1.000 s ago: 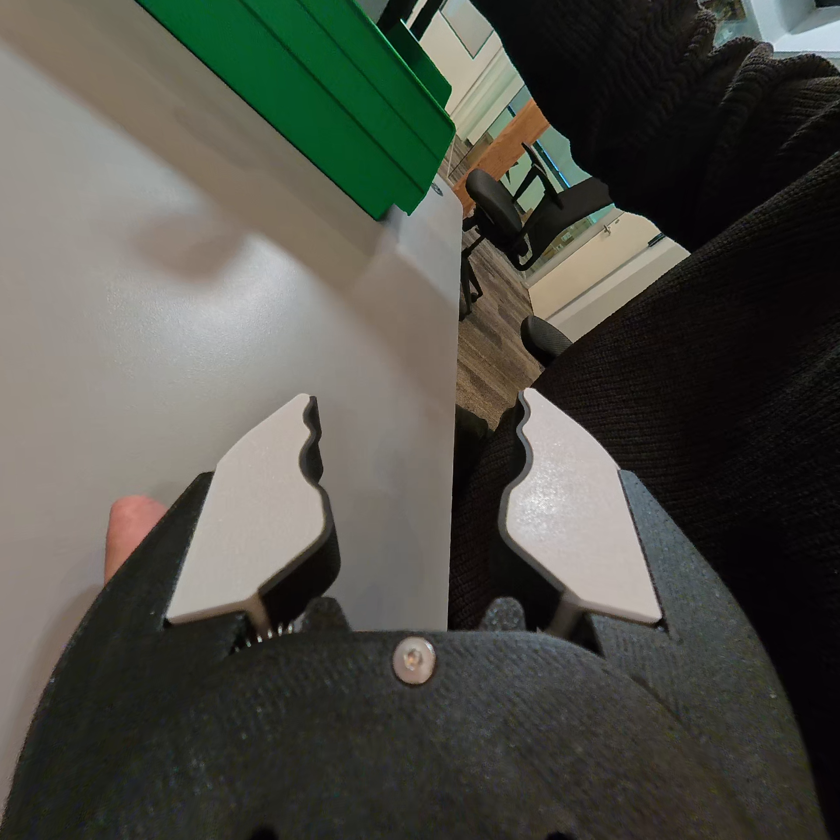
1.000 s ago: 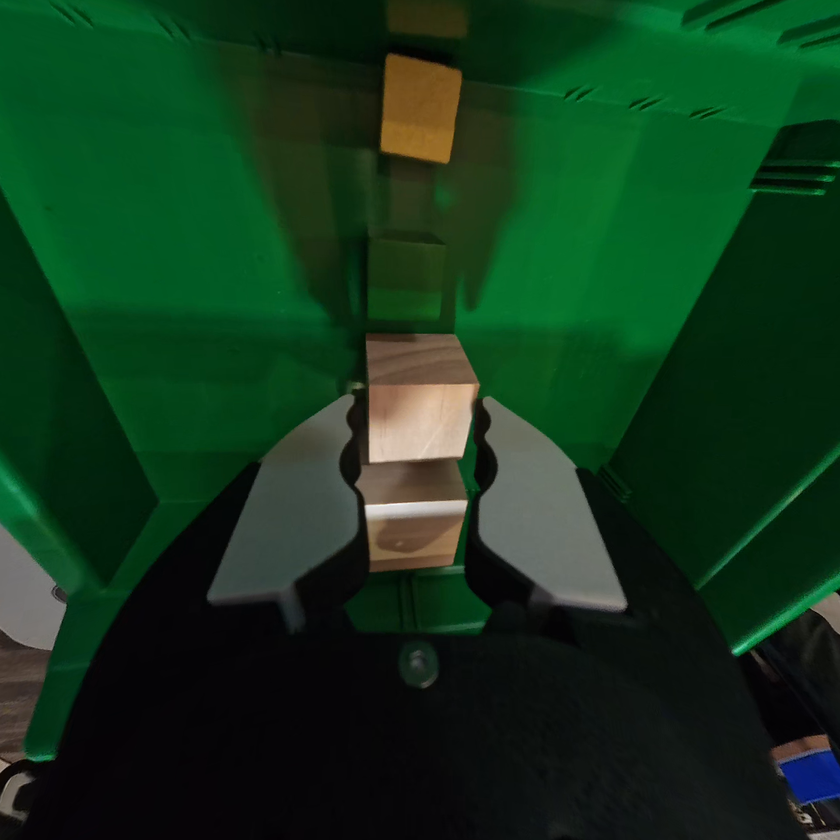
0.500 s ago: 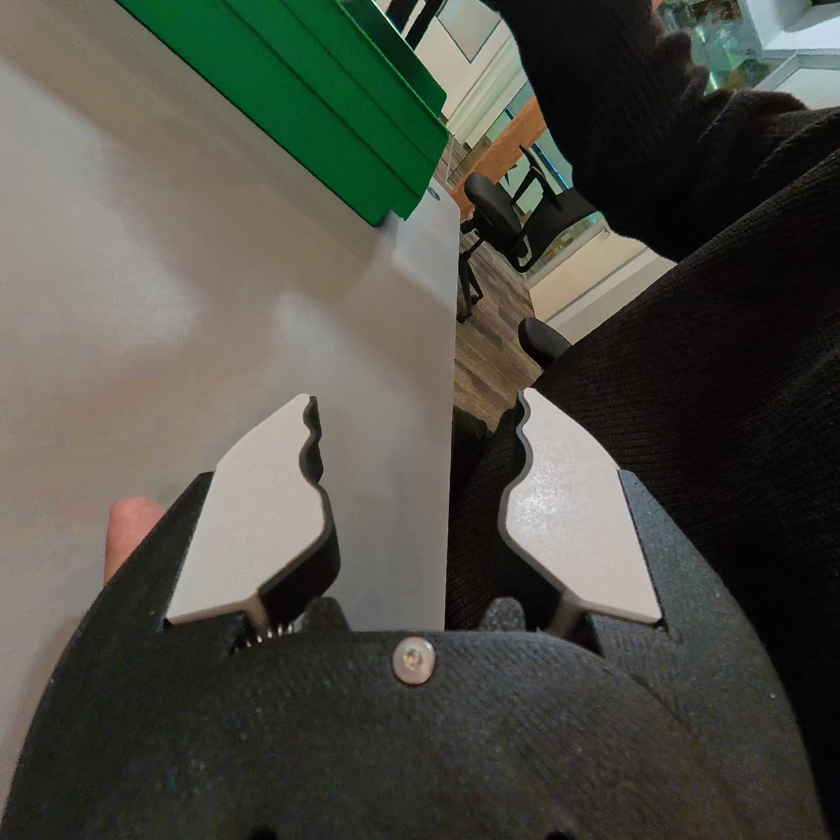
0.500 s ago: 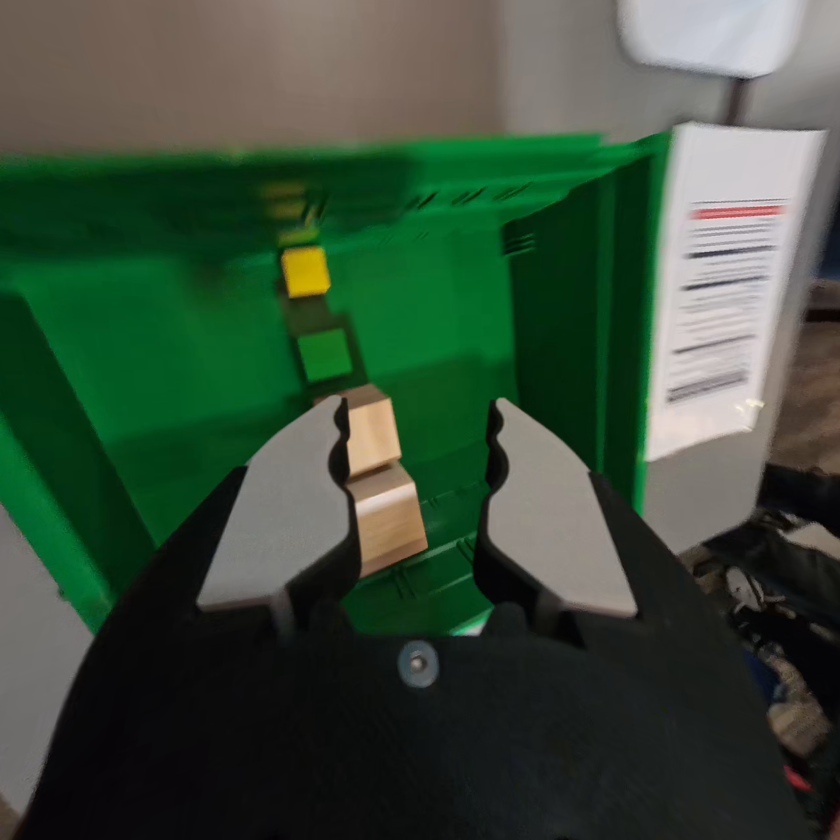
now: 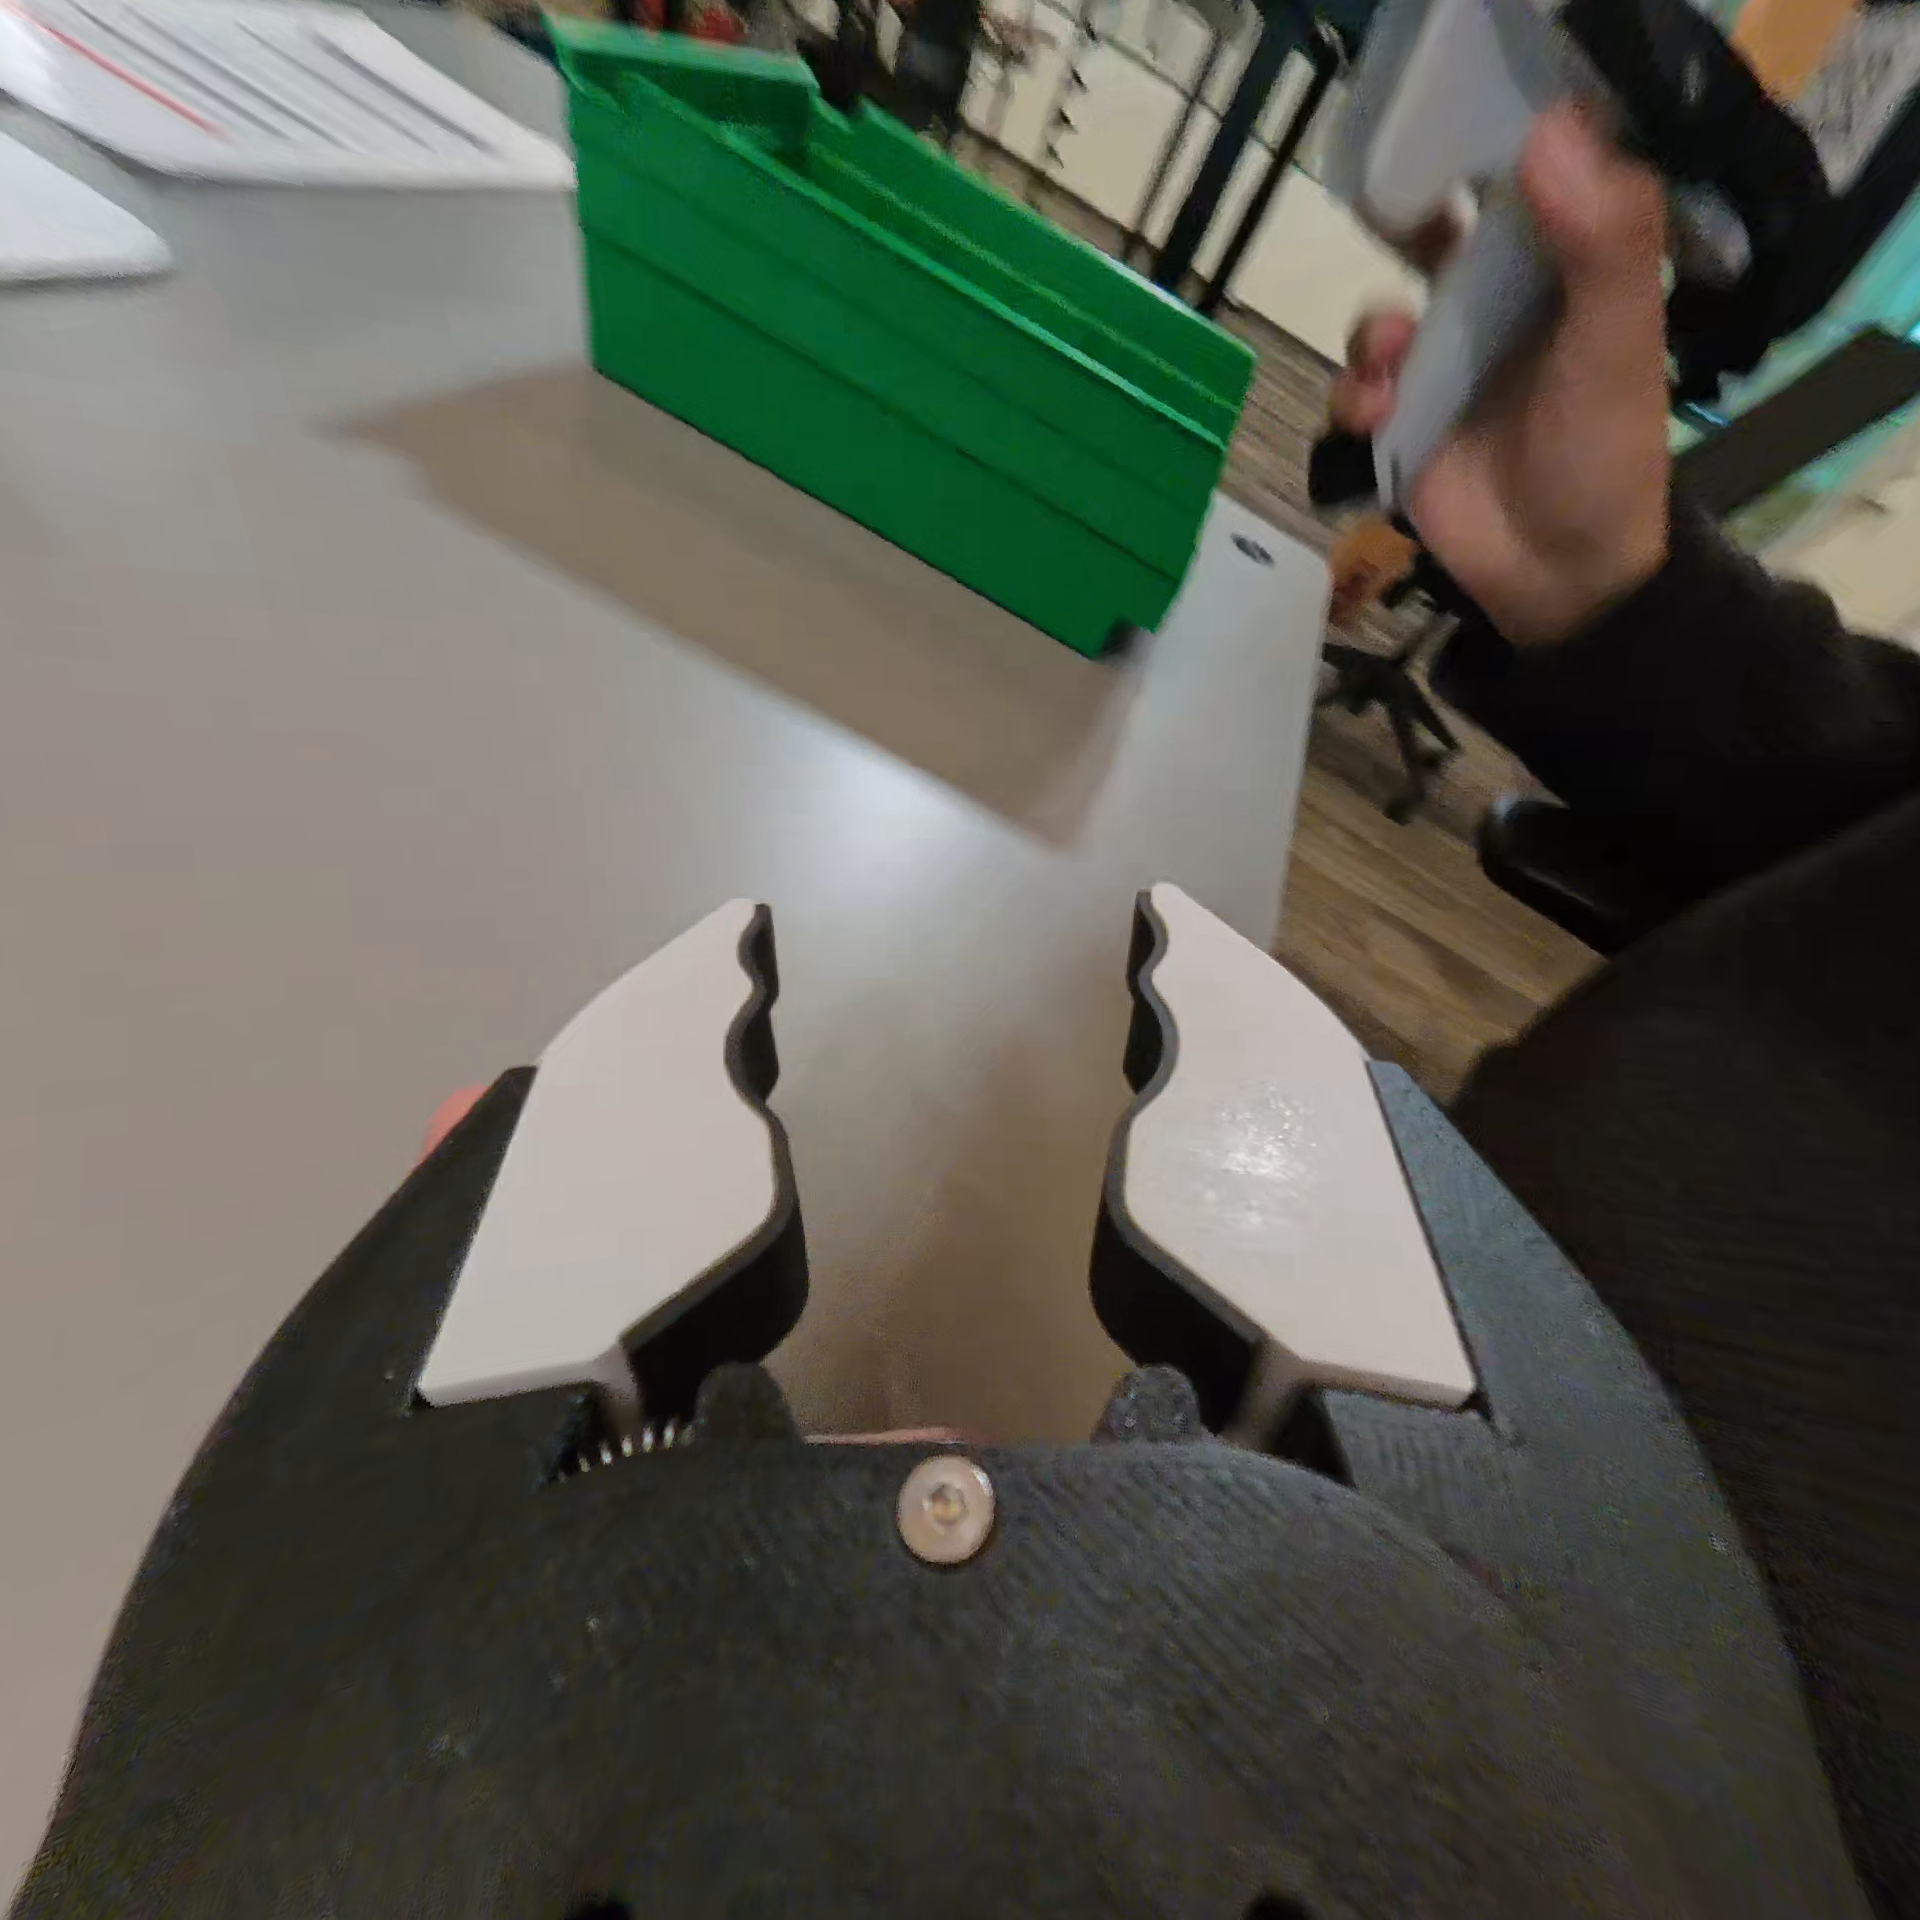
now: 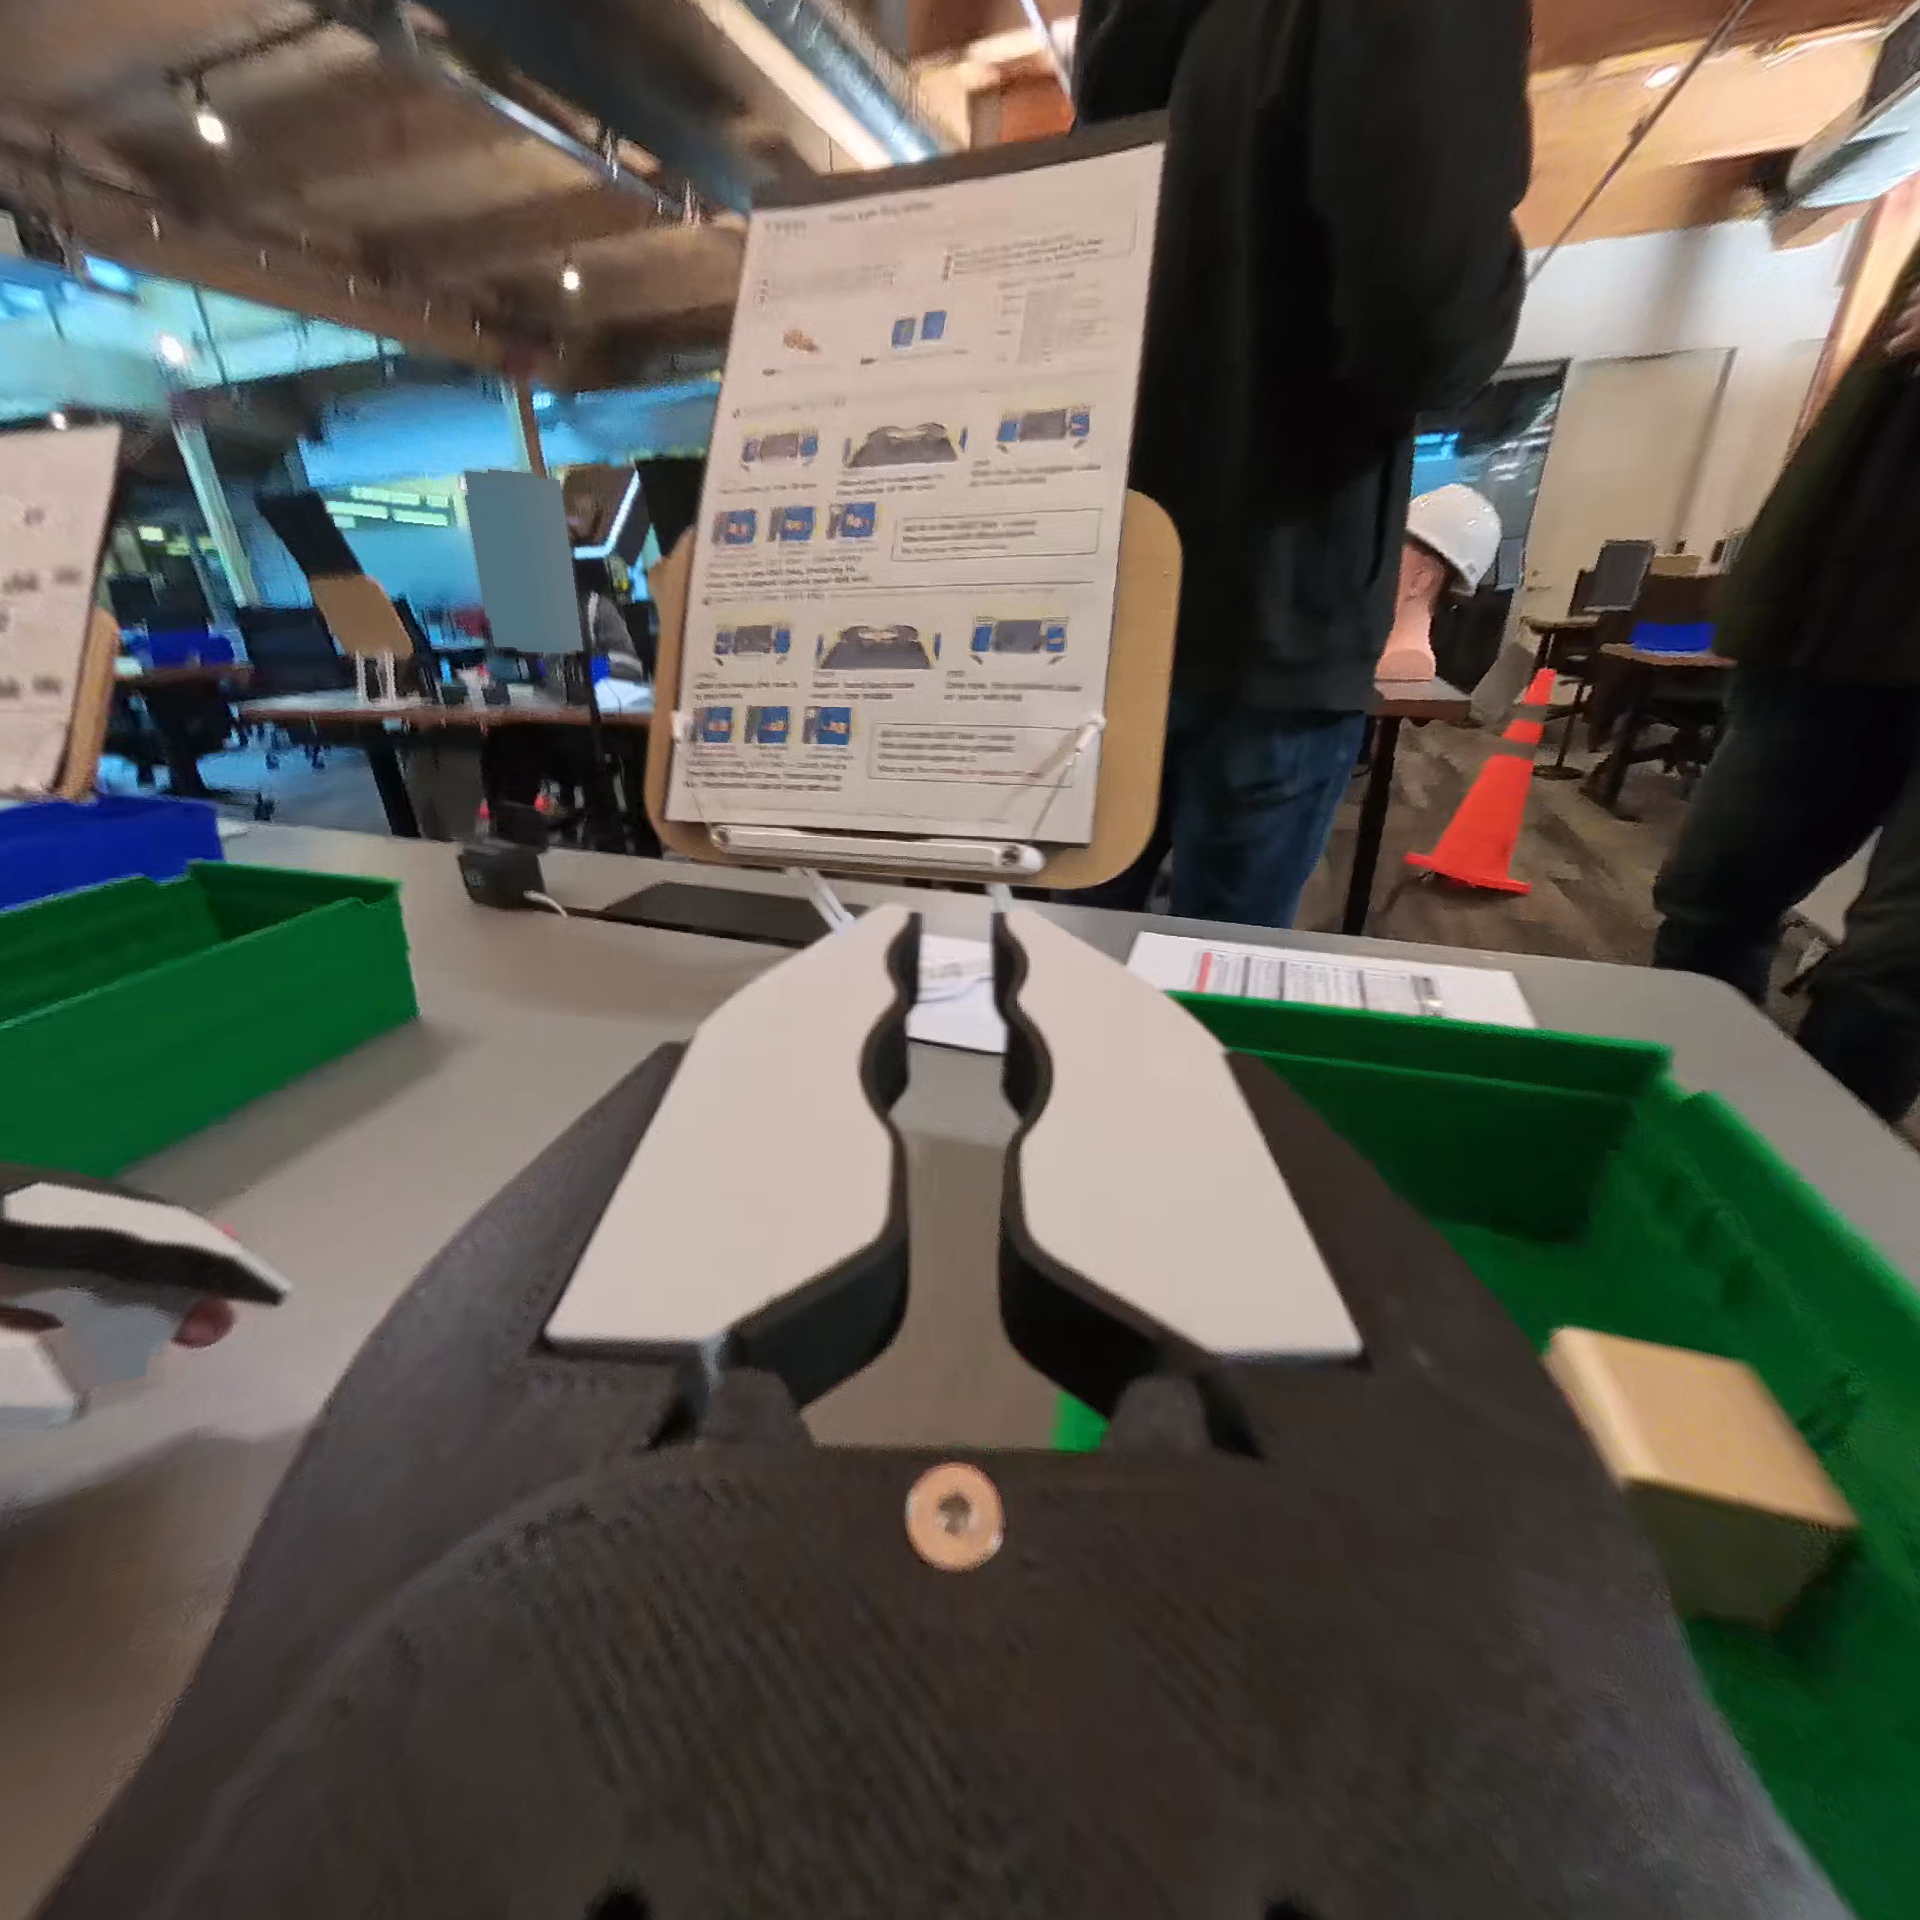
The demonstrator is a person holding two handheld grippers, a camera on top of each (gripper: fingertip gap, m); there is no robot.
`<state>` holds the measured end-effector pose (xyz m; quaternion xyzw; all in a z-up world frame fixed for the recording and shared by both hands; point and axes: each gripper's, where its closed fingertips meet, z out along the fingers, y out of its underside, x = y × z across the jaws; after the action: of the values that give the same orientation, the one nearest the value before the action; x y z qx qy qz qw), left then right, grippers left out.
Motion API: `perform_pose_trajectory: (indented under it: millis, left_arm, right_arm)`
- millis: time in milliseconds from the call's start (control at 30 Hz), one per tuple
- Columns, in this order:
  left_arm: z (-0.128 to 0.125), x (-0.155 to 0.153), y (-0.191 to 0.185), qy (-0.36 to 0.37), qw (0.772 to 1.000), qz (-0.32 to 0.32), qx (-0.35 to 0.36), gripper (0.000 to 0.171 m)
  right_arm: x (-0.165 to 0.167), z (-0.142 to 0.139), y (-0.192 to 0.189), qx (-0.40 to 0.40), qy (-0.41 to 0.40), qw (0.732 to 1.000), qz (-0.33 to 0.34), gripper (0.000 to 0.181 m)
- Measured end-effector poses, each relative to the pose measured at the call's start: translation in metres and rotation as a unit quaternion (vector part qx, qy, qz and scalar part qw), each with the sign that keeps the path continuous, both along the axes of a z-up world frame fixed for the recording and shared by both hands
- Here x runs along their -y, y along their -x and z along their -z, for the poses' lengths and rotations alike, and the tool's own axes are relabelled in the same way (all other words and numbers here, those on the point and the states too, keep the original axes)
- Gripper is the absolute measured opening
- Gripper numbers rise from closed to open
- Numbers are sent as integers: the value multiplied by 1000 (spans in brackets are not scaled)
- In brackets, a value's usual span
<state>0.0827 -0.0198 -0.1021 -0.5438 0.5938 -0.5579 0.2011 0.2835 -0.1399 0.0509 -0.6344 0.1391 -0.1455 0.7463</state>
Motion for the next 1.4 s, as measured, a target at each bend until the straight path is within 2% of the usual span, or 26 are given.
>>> perform_pose_trajectory:
  millis: [67, 100, 133, 200, 300, 367, 433, 467, 533, 600, 667, 733, 767, 833, 933, 967, 1000, 1033, 1067, 1100, 1167, 1267, 1367, 1400]
  left_arm:
    - [-14, -9, -1, -25, 998, -42, 32, 65]
    - [-20, -13, 0, -40, 996, -58, 46, 64]
    - [-25, -15, 1, -55, 994, -69, 59, 62]
    - [-34, -17, 4, -81, 990, -90, 77, 56]
    - [-31, -25, 5, -113, 983, -137, 52, 49]
    - [-30, -23, 7, -111, 982, -147, 45, 48]
    - [-33, -21, 9, -103, 981, -158, 49, 44]
    - [-35, -18, 10, -105, 981, -156, 52, 33]
    - [-31, -11, 9, -115, 982, -141, 47, 6]
    - [-25, -8, 8, -116, 983, -140, 33, 10]
    - [-25, -3, 8, -111, 984, -133, 37, 5]
    - [-31, -2, 8, -118, 982, -141, 52, 8]
    - [-33, -2, 8, -128, 979, -148, 58, 15]
    - [-32, -3, 9, -157, 971, -168, 60, 36]
    - [-20, -3, 9, -212, 959, -186, 38, 64]
    - [-18, -2, 9, -222, 956, -190, 35, 70]
    - [-18, -1, 9, -226, 954, -194, 37, 77]
    - [-18, 1, 9, -224, 954, -197, 39, 79]
    - [-20, 3, 10, -216, 955, -198, 42, 79]
    - [-22, 4, 11, -203, 958, -198, 44, 79]
    - [-25, 9, 13, -169, 966, -190, 50, 67]
    - [-25, 3, 17, -153, 963, -216, 46, 78]
    - [-33, -3, 19, -164, 956, -234, 67, 77]
    - [-35, -4, 19, -162, 955, -236, 72, 77]
  right_arm:
    - [-14, 16, 28, -20, -12, 1000, 7, 45]
    - [-25, 23, 45, -27, -2, 1000, -10, 64]
    - [-37, 34, 63, -30, 30, 999, -31, 72]
    - [-54, 45, 95, -20, 68, 995, -69, 64]
    - [-64, 44, 126, 9, 52, 994, -99, 58]
    - [-65, 43, 138, 40, 44, 992, -114, 39]
    - [-63, 41, 143, 56, 28, 991, -119, 41]
    - [-63, 41, 142, 52, 23, 991, -117, 46]
    - [-64, 45, 142, 29, 42, 991, -126, 38]
    - [-64, 48, 140, 5, 55, 989, -135, 25]
    - [-61, 46, 139, 3, 51, 989, -139, 14]
    - [-56, 39, 136, 35, 39, 992, -115, 8]
    - [-52, 39, 134, 54, 55, 992, -99, 6]
    - [-51, 45, 138, 97, 106, 986, -87, 0]
    - [-51, 42, 147, 129, 107, 983, -74, 2]
    - [-51, 41, 145, 137, 104, 984, -50, 14]
    - [-51, 40, 141, 143, 99, 985, -16, 37]
    - [-50, 39, 137, 146, 95, 985, 15, 61]
    - [-50, 40, 137, 147, 96, 984, 28, 69]
    - [-51, 41, 141, 141, 91, 986, 22, 63]
    - [-49, 39, 147, 116, 69, 991, 2, 58]
    - [-48, 39, 152, 101, 70, 992, -29, 64]
    - [-40, 33, 146, 112, 40, 993, -7, 49]
    - [-40, 32, 146, 122, 37, 992, -5, 50]
